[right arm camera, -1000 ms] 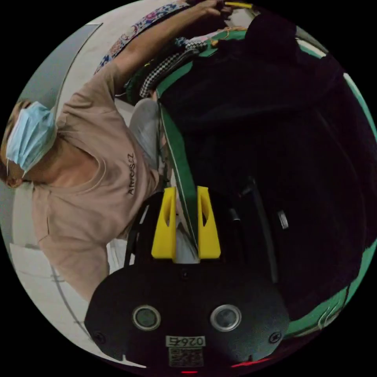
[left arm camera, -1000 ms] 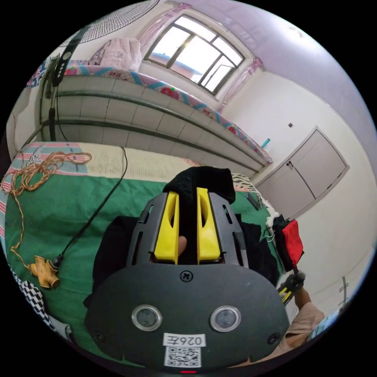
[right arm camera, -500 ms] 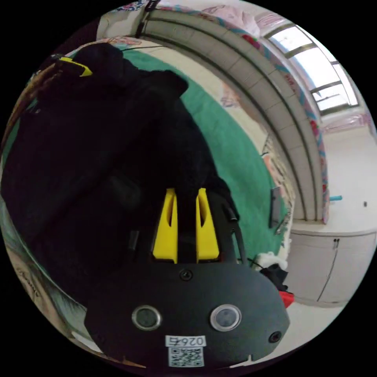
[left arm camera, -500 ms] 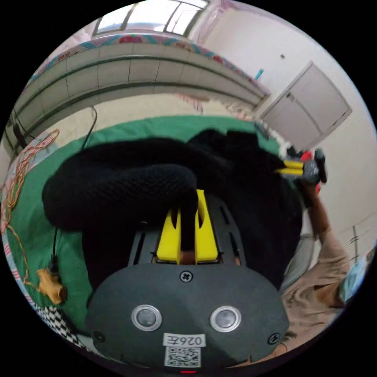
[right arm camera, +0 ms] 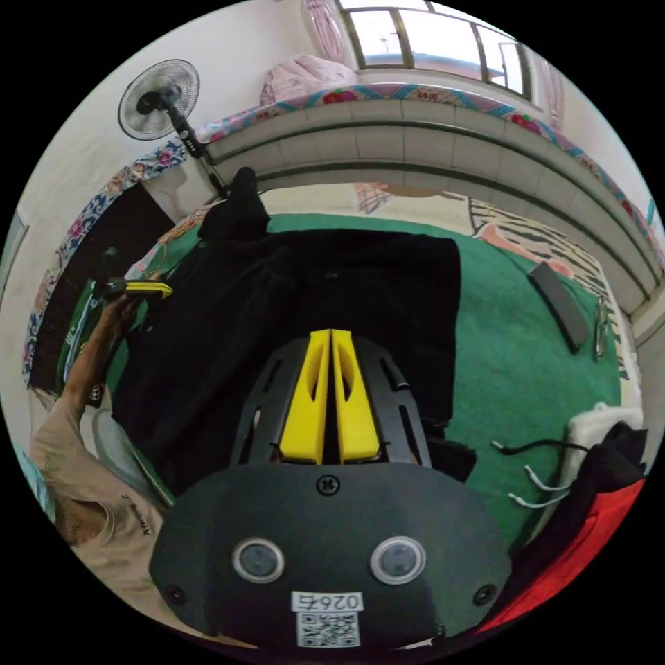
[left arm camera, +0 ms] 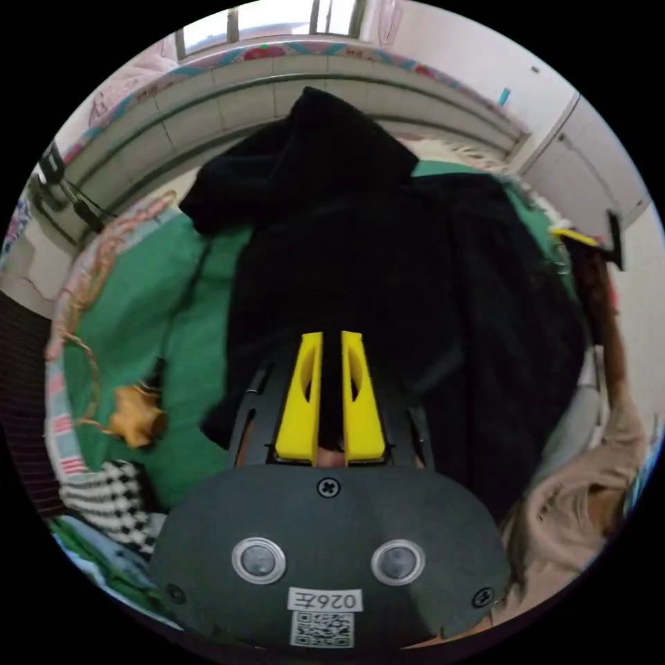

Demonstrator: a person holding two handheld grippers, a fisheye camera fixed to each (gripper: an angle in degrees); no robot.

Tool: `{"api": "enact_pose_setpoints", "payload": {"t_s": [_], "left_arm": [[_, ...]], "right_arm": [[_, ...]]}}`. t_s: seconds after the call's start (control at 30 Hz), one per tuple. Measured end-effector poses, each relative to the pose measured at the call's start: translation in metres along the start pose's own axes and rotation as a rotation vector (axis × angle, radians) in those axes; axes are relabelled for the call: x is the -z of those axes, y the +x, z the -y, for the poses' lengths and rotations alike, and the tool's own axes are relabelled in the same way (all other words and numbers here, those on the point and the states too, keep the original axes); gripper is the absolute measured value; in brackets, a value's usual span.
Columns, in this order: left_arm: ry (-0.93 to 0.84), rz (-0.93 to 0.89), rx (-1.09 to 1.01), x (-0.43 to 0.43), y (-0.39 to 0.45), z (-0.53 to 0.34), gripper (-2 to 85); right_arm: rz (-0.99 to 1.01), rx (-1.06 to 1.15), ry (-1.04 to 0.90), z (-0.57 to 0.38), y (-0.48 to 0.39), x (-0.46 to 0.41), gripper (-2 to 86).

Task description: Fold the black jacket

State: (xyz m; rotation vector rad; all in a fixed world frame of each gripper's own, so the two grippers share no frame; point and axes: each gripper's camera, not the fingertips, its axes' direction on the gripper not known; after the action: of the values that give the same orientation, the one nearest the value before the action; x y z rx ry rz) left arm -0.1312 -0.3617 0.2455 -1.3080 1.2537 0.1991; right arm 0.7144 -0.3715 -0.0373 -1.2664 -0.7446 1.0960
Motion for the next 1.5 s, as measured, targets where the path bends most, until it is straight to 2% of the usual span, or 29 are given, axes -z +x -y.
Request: {"api": "enact_pose_setpoints", "payload": {"t_s": [0.03,0.1,0.17,0.2,0.23,0.3,0.33,0.4,0.47,0.53,0.6,0.67,0.77,0.8,0.87,0.93,1.0,1.07,1.13,1.17,1.2,1.23,1.3,1.37,1.4,1.43,1.5], "left_arm": [[0.077,-0.198,-0.03,0.009,0.003,-0.026,3.4],[0.179,-0.382,-0.017,0.017,0.011,-0.052,7.0],[0.188,-0.395,-0.026,0.015,0.029,-0.062,13.2],[0.159,-0.382,-0.043,0.008,0.045,-0.06,16.3],[0.109,-0.402,-0.089,-0.002,0.063,-0.054,17.5],[-0.017,-0.459,-0.153,-0.025,0.09,-0.044,17.9],[-0.045,-0.437,-0.174,-0.032,0.105,-0.043,17.6],[-0.019,-0.317,-0.205,-0.019,0.12,-0.052,14.9],[-0.056,-0.259,-0.265,-0.005,0.131,-0.07,11.1],[-0.069,-0.177,-0.34,0.017,0.138,-0.108,5.1],[-0.063,-0.171,-0.348,0.034,0.134,-0.135,3.9],[-0.045,-0.233,-0.306,0.05,0.119,-0.156,1.8],[0.001,-0.102,-0.118,0.072,0.077,-0.184,0.5],[0.0,-0.053,-0.031,0.078,0.058,-0.194,1.1],[0.026,-0.098,0.087,0.086,0.031,-0.21,5.5],[0.073,-0.335,0.198,0.091,0.001,-0.231,16.9],[0.111,-0.453,0.263,0.092,-0.013,-0.243,20.6],[0.135,-0.497,0.302,0.094,-0.018,-0.249,22.7],[0.12,-0.526,0.337,0.092,-0.017,-0.247,25.0],[0.114,-0.521,0.34,0.092,-0.015,-0.246,25.1],[0.104,-0.496,0.353,0.093,-0.011,-0.243,25.4],[0.107,-0.434,0.381,0.095,-0.003,-0.24,24.4],[0.098,-0.307,0.374,0.092,0.016,-0.231,21.4],[0.035,-0.096,0.301,0.087,0.042,-0.211,12.6],[-0.012,0.086,0.23,0.085,0.06,-0.198,7.2],[-0.037,0.127,0.134,0.085,0.073,-0.188,4.2],[-0.048,0.109,0.083,0.095,0.075,-0.186,2.8]], "right_arm": [[0.055,0.016,-0.011,-0.013,0.0,-0.002,0.8],[0.129,0.022,0.0,-0.021,-0.002,-0.004,4.1],[0.198,0.015,0.013,-0.011,-0.011,-0.012,15.9],[0.203,0.011,0.015,-0.007,-0.015,-0.016,17.6],[0.205,0.001,0.003,0.003,-0.022,-0.029,17.3],[0.216,0.022,-0.145,0.016,-0.035,-0.059,9.0],[0.236,0.03,-0.257,0.019,-0.044,-0.075,0.3],[0.156,0.143,-0.24,0.01,-0.063,-0.054,-0.9],[0.095,0.319,-0.191,-0.026,-0.08,0.01,-1.4],[0.067,0.352,-0.169,-0.07,-0.074,0.058,-1.5],[0.048,0.33,-0.215,-0.118,-0.056,0.091,-1.5],[0.137,0.244,-0.393,-0.175,-0.022,0.1,-1.3],[0.214,0.094,-0.487,-0.224,0.018,0.094,-0.1],[0.226,0.071,-0.478,-0.229,0.024,0.097,0.4],[0.216,0.016,-0.365,-0.243,0.044,0.125,2.2],[0.19,-0.041,-0.225,-0.251,0.062,0.155,4.2],[0.164,-0.139,-0.06,-0.259,0.089,0.185,6.1],[0.035,-0.279,0.066,-0.268,0.13,0.205,12.6],[-0.048,-0.37,0.033,-0.269,0.162,0.198,19.5],[-0.022,-0.408,0.004,-0.269,0.181,0.187,23.8],[0.024,-0.422,-0.011,-0.269,0.19,0.18,24.2],[0.171,-0.44,-0.032,-0.268,0.203,0.163,25.0],[0.123,-0.474,-0.001,-0.265,0.203,0.158,21.5],[0.144,-0.412,-0.085,-0.25,0.191,0.15,11.5],[0.133,-0.398,-0.103,-0.247,0.188,0.148,10.4],[0.116,-0.361,-0.147,-0.241,0.183,0.15,8.4],[0.119,-0.31,-0.175,-0.239,0.176,0.165,6.4]]}}
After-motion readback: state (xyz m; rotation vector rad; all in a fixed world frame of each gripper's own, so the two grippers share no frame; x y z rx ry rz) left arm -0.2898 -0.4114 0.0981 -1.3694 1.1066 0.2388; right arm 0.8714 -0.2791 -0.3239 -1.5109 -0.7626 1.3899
